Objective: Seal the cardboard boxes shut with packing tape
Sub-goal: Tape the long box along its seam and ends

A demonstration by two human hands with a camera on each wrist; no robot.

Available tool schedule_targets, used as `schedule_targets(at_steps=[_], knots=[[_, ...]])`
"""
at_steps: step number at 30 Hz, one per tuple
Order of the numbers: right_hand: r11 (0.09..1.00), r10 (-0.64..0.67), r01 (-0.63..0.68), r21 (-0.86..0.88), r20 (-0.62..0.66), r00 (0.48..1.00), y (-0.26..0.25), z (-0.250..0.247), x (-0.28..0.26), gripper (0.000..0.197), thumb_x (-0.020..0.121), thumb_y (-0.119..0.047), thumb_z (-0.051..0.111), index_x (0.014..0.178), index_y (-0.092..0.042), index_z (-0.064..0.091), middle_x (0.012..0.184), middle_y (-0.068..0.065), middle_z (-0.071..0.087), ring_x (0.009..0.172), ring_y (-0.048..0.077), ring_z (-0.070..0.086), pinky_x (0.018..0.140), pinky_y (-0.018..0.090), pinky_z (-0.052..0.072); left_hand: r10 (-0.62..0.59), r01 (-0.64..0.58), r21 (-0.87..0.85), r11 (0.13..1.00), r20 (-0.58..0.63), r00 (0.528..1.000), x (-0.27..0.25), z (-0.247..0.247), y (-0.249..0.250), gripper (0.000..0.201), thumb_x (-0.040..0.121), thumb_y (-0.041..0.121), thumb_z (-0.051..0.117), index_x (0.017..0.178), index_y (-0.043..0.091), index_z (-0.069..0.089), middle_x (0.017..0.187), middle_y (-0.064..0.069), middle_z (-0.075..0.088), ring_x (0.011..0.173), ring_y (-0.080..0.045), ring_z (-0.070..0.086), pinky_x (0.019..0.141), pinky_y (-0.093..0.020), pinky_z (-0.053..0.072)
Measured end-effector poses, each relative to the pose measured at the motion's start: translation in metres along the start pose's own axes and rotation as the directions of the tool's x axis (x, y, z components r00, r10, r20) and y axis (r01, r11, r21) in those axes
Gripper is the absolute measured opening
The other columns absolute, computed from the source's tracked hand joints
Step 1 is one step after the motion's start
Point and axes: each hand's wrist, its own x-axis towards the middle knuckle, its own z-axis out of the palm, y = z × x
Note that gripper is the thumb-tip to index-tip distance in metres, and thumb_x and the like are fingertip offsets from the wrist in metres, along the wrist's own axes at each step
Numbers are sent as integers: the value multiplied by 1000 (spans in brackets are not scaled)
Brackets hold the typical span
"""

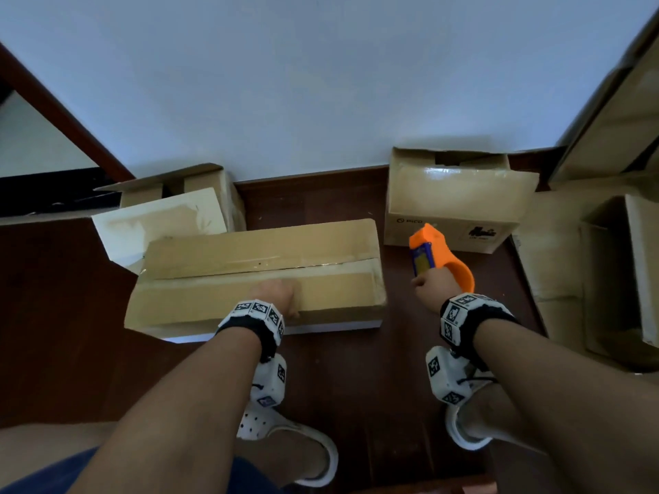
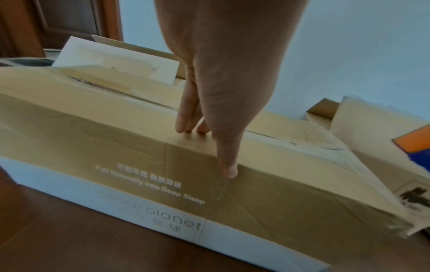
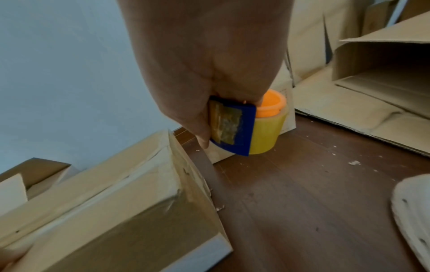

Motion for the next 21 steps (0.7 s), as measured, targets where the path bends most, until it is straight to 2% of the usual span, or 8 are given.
schedule_targets(at_steps=[4,8,10,12,14,16,19,21], knots=[[997,-81,81,0,20,996,-27,-11,19,37,95,-5,43,120,-17,67,121,17,56,93,33,61,68,33,47,-25,23,-41,999,-38,999,27,-23,3,42,89,41,65,114,9,57,106,-8,64,96,-26,62,78,-34,51],[987,-163,163,15,21,986,-38,-19,32,36,95,-2,43,117,-13,69,115,15,64,88,28,58,64,27,39,-77,58,-183,981,-99,992,63,-52,15,24,95,33,58,102,11,63,90,-4,61,82,-23,58,72,-32,50],[987,-162,161,29,20,987,-40,-24,38,37,96,-2,42,120,-14,67,116,14,63,79,22,52,53,23,35,-107,45,-346,937,-161,981,82,-68,24,25,98,27,50,99,9,67,97,-8,68,86,-26,64,75,-33,53],[989,-143,141,39,27,989,-41,-29,44,38,96,-1,42,122,-14,67,117,15,62,71,20,49,48,20,31,-50,-23,-427,904,-159,986,96,-85,28,34,98,37,49,117,14,66,117,-10,66,103,-27,63,86,-35,50],[991,-127,125,47,39,991,-43,-32,46,38,96,-1,42,121,-14,67,117,15,62,64,17,47,47,21,31,-9,-46,-518,854,-103,995,100,-97,20,48,98,44,47,139,18,51,144,-8,48,129,-28,48,103,-37,39],[990,-124,122,65,39,991,-47,-33,46,37,96,-1,42,120,-13,67,116,15,63,62,17,48,50,23,36,-24,-50,-640,767,-106,994,95,-99,1,52,99,42,46,145,19,42,152,-5,37,137,-27,38,109,-36,31],[989,-143,141,45,58,988,-55,-30,39,37,97,-1,42,121,-13,67,118,14,63,75,24,54,64,31,48,-225,46,-744,666,-141,964,77,-76,-37,43,99,28,48,138,11,49,146,-11,45,129,-31,45,103,-36,35],[987,-155,153,45,68,985,-59,-25,34,37,97,-1,42,121,-13,67,118,15,63,77,25,55,68,33,50,-394,200,-686,700,-136,909,57,-44,-61,41,97,26,51,135,7,52,141,-18,47,126,-37,46,102,-42,37]])
